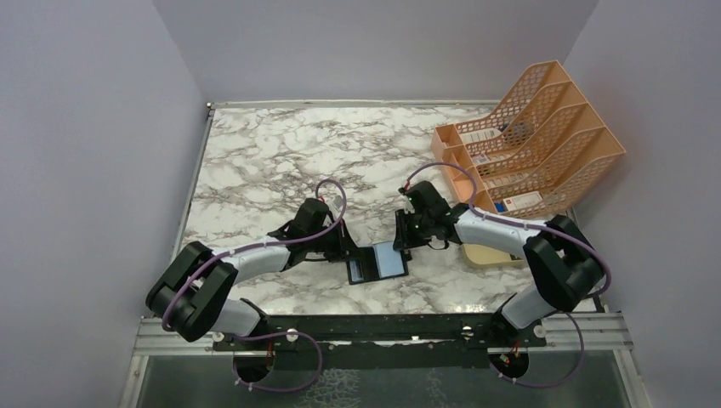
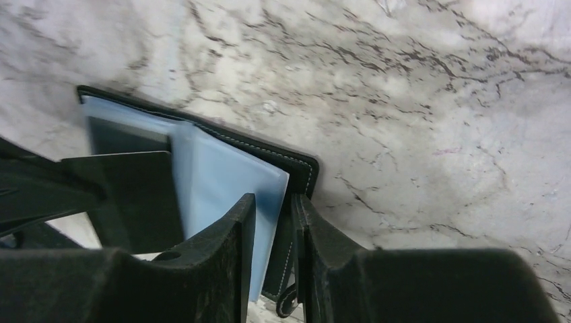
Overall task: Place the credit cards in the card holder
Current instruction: Insert the credit card into the card holder.
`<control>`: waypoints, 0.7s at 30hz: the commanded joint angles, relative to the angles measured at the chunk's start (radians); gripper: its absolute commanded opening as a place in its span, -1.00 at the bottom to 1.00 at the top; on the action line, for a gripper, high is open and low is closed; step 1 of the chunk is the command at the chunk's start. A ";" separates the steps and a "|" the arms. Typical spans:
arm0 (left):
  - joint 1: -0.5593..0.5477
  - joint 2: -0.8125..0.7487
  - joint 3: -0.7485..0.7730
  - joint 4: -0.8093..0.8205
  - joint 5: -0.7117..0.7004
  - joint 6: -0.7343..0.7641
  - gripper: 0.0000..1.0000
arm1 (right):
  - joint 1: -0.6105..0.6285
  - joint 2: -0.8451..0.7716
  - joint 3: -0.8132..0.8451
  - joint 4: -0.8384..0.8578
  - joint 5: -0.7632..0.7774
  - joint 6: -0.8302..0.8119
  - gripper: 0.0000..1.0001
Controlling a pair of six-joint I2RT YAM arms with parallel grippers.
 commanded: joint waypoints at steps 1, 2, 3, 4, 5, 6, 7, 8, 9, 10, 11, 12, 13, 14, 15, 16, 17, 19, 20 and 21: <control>0.002 0.021 0.024 0.004 0.009 0.026 -1.00 | 0.016 0.039 0.001 -0.056 0.098 -0.042 -0.50; 0.002 0.022 0.024 -0.001 0.003 0.028 -1.00 | 0.018 0.041 -0.007 -0.061 0.117 -0.042 -0.51; 0.003 0.021 0.025 -0.007 -0.003 0.030 -1.00 | 0.019 0.038 -0.017 -0.061 0.129 -0.042 -0.52; 0.003 0.021 0.025 -0.012 -0.007 0.034 -1.00 | 0.019 0.034 -0.028 -0.058 0.132 -0.043 -0.54; 0.003 0.023 0.023 -0.013 -0.009 0.036 -1.00 | 0.021 0.030 -0.036 -0.055 0.134 -0.045 -0.55; 0.003 0.026 0.024 -0.010 -0.008 0.036 -1.00 | 0.021 0.024 -0.042 -0.053 0.137 -0.044 -0.56; 0.003 0.030 0.023 -0.005 -0.003 0.036 -1.00 | 0.021 0.021 -0.047 -0.052 0.139 -0.044 -0.57; 0.003 0.035 0.024 0.003 0.005 0.036 -1.00 | 0.021 0.016 -0.049 -0.050 0.144 -0.043 -0.58; 0.003 0.043 0.024 0.013 0.015 0.034 -1.00 | 0.021 0.012 -0.051 -0.048 0.149 -0.043 -0.59; 0.003 0.049 0.026 0.019 0.023 0.033 -1.00 | 0.020 0.008 -0.053 -0.045 0.151 -0.044 -0.59; 0.003 0.056 0.029 0.023 0.030 0.033 -1.00 | 0.021 0.004 -0.053 -0.043 0.152 -0.044 -0.60; 0.003 0.062 0.032 0.028 0.040 0.035 -1.00 | 0.021 0.002 -0.054 -0.039 0.152 -0.044 -0.60; 0.003 0.068 0.036 0.029 0.048 0.035 -1.00 | 0.021 0.001 -0.054 -0.038 0.153 -0.044 -0.61; 0.003 0.071 0.040 0.031 0.058 0.034 -1.00 | 0.021 -0.001 -0.053 -0.038 0.154 -0.044 -0.61; 0.003 0.074 0.044 0.030 0.068 0.031 -1.00 | 0.020 -0.002 -0.054 -0.038 0.156 -0.044 -0.61; 0.003 0.074 0.048 0.026 0.072 0.025 -1.00 | 0.021 -0.001 -0.053 -0.038 0.157 -0.042 -0.62; 0.003 0.072 0.051 0.024 0.075 0.016 -1.00 | 0.021 -0.001 -0.053 -0.038 0.159 -0.042 -0.62; 0.003 0.061 0.055 0.021 0.078 -0.001 -1.00 | 0.021 -0.002 -0.056 -0.034 0.160 -0.042 -0.62; 0.003 0.055 0.059 0.014 0.079 -0.006 -1.00 | 0.021 -0.004 -0.057 -0.033 0.161 -0.042 -0.63; 0.003 0.047 0.065 0.004 0.078 -0.007 -1.00 | 0.021 -0.005 -0.058 -0.033 0.162 -0.043 -0.63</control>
